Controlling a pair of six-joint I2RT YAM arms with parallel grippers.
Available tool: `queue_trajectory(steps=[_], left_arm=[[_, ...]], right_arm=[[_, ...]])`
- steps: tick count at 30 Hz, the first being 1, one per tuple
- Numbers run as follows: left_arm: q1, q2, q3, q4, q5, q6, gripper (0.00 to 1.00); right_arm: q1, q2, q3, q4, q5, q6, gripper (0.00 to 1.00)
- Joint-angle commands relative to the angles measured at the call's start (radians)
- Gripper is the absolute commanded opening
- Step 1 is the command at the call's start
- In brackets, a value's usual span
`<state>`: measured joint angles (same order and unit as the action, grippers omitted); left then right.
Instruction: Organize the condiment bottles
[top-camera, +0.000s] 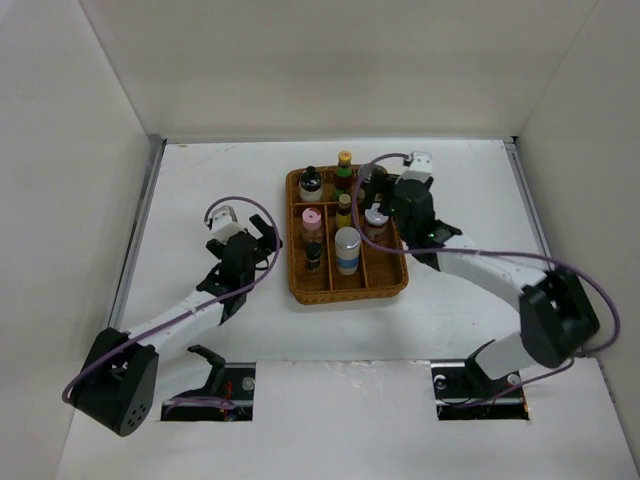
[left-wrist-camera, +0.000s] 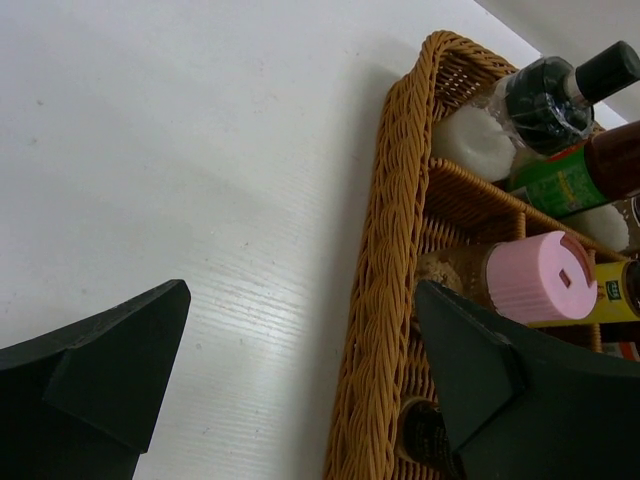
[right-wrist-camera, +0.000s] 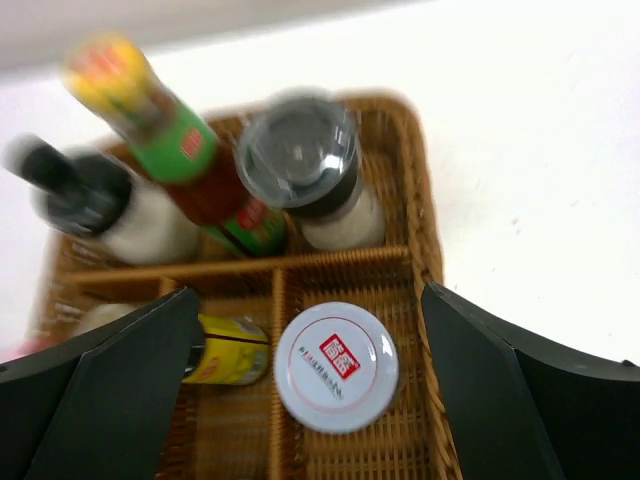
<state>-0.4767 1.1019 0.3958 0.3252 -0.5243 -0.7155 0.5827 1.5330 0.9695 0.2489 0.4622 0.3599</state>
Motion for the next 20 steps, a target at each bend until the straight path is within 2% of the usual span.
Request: queue_trajectory(steps=[1, 6, 10, 13, 20], left_arm=[[0.011, -0.028, 0.086, -0.078, -0.006, -0.009, 1.00], [0.022, -0.053, 0.146, -0.181, -0.013, -0.007, 1.00], [0.019, -0.062, 0.179, -0.228, -0.014, -0.007, 1.00], [0.022, -0.059, 0.222, -0.288, -0.016, -0.006, 1.00], [0.014, -0.054, 0.294, -0.339, -0.032, 0.011, 1.00]], right_arm=[[0.004, -0.199, -0.081, 0.099, 0.096, 0.033, 1.00], [0.004, -0.431, -0.345, 0.138, 0.245, 0.109, 1.00], [0.004, -0.589, -0.524, 0.128, 0.253, 0.227, 1.00], [-0.007, -0.637, -0.592, 0.141, 0.251, 0.263, 1.00], [-0.025, -0.628, -0.624, 0.213, 0.201, 0.284, 1.00]])
